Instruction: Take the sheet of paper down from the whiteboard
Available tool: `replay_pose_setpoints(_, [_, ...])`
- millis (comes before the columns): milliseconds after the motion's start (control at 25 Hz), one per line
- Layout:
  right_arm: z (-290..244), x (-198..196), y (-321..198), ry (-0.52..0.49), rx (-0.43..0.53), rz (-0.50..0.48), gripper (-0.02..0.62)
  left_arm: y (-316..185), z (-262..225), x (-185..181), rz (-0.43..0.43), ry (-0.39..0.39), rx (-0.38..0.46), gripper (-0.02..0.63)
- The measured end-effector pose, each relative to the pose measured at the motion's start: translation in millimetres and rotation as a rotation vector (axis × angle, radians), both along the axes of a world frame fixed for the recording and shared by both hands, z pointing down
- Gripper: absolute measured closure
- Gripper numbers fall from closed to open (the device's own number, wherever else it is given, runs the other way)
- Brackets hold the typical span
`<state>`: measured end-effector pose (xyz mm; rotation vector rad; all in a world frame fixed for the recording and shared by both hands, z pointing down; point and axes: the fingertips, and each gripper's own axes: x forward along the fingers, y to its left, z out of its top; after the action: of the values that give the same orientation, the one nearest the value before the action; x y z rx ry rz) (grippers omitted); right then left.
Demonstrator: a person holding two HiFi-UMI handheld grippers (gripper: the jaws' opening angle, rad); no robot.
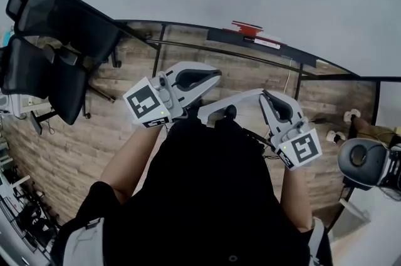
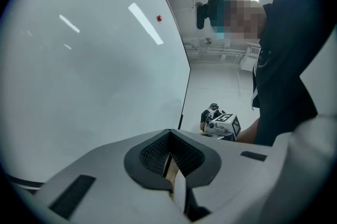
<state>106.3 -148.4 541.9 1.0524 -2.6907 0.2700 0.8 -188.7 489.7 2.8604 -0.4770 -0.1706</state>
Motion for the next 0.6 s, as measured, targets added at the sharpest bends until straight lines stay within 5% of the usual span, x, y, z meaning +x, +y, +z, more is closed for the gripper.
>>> replay_pose_setpoints(600, [8.1,5.9,3.3,0.019,-0.002,0.031,0.571,22.4,-4.5,18.4,0.099,0.006,0.045,0.594])
